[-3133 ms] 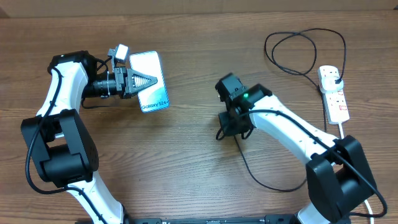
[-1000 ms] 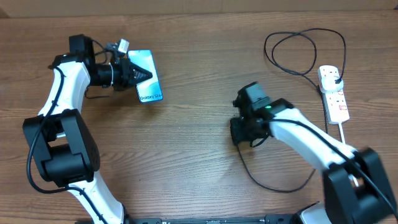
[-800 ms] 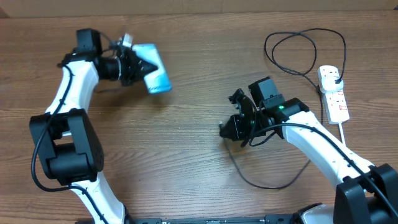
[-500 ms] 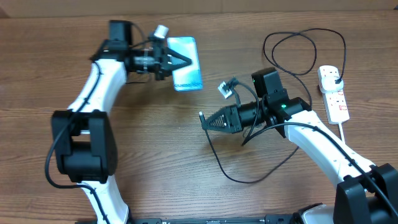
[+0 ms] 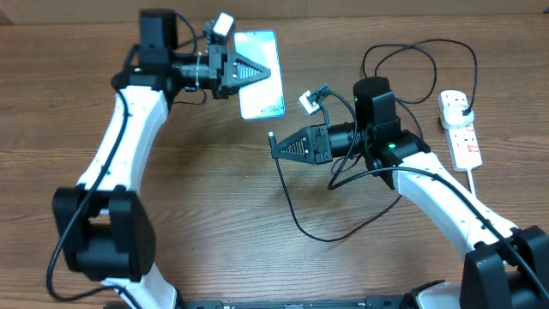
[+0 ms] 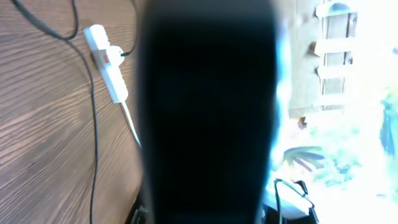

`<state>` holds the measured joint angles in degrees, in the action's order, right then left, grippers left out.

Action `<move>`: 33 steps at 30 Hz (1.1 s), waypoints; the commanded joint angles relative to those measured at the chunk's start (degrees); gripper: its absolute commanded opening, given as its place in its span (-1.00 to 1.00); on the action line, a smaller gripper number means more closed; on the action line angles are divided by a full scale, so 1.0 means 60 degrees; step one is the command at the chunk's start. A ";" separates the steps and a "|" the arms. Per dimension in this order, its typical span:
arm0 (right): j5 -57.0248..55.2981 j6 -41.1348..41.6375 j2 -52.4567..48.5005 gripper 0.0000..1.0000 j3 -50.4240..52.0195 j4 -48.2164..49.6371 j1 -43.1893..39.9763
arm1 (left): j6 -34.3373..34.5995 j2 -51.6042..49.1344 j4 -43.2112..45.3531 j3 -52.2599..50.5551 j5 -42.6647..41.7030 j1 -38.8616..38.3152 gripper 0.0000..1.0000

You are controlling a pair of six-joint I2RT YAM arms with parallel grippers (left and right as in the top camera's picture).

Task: Plug charger to phone and switch on socket

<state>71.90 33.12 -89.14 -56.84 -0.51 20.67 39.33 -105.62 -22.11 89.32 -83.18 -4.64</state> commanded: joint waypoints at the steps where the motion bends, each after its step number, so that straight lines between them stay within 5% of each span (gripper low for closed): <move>1: 0.0033 0.1035 0.0106 -0.92 -0.0164 0.0692 -0.0029 | 0.0160 0.0317 0.0047 0.0135 -0.0113 -0.0091 -0.92; 33: -0.0055 0.1945 0.0106 -0.93 -0.0164 0.2259 -0.0029 | 0.0951 0.0310 0.0047 0.0135 0.0324 -0.0146 -0.92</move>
<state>72.55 44.40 -89.14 -56.88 12.40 20.64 44.66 -104.79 -22.09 89.32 -79.26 -4.89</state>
